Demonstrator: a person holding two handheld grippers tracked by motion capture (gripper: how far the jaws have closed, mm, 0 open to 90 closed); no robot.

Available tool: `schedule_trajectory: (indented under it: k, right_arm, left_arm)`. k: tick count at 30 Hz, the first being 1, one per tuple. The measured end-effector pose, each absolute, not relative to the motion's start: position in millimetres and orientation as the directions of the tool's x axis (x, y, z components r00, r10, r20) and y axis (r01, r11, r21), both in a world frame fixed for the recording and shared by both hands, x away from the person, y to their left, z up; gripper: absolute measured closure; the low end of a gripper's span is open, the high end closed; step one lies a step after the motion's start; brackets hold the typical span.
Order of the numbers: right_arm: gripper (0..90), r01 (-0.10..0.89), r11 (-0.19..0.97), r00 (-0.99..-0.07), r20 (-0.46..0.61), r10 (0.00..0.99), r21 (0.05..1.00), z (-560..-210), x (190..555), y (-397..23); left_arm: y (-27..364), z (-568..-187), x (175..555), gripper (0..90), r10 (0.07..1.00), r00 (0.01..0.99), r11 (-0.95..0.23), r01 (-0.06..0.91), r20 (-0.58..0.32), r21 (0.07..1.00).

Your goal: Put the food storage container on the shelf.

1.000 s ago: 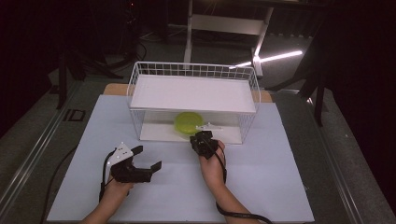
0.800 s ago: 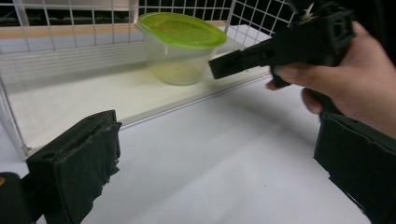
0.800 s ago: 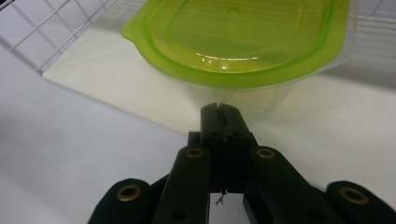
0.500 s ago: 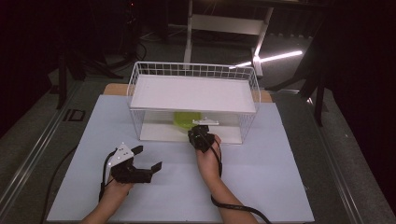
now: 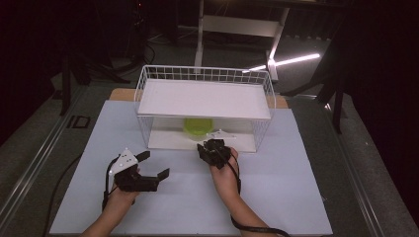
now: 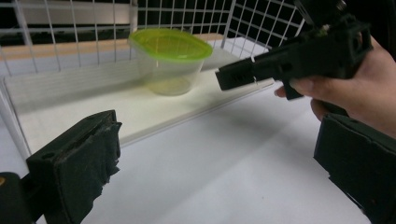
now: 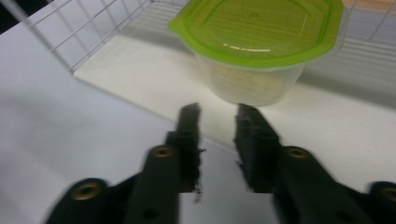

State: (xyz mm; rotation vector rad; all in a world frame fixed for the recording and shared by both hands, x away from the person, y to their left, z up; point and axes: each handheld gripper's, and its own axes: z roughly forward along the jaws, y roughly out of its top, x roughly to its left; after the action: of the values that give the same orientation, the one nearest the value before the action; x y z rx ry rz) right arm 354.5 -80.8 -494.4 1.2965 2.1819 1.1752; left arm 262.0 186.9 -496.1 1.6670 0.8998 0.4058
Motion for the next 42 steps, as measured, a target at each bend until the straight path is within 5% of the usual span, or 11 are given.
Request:
schedule_trajectory:
  k: [3,10,42]
  right_arm:
    - [47.1,0.535,0.236,-0.550,0.122,0.826,0.811,-490,343,-86]
    - [18.2,0.475,0.224,-0.604,0.130,0.787,0.851,-484,331,-96]
    - [15.1,0.404,0.307,-0.681,0.059,0.730,0.862,-476,273,-156]
  left_arm:
    - [186,-494,263,1.3,0.735,0.653,-0.073,0.341,-0.180,0.937]
    - [183,-488,264,1.3,0.724,0.669,-0.088,0.334,-0.170,0.938]
    - [204,-490,238,1.3,0.709,0.684,-0.113,0.347,-0.169,0.931]
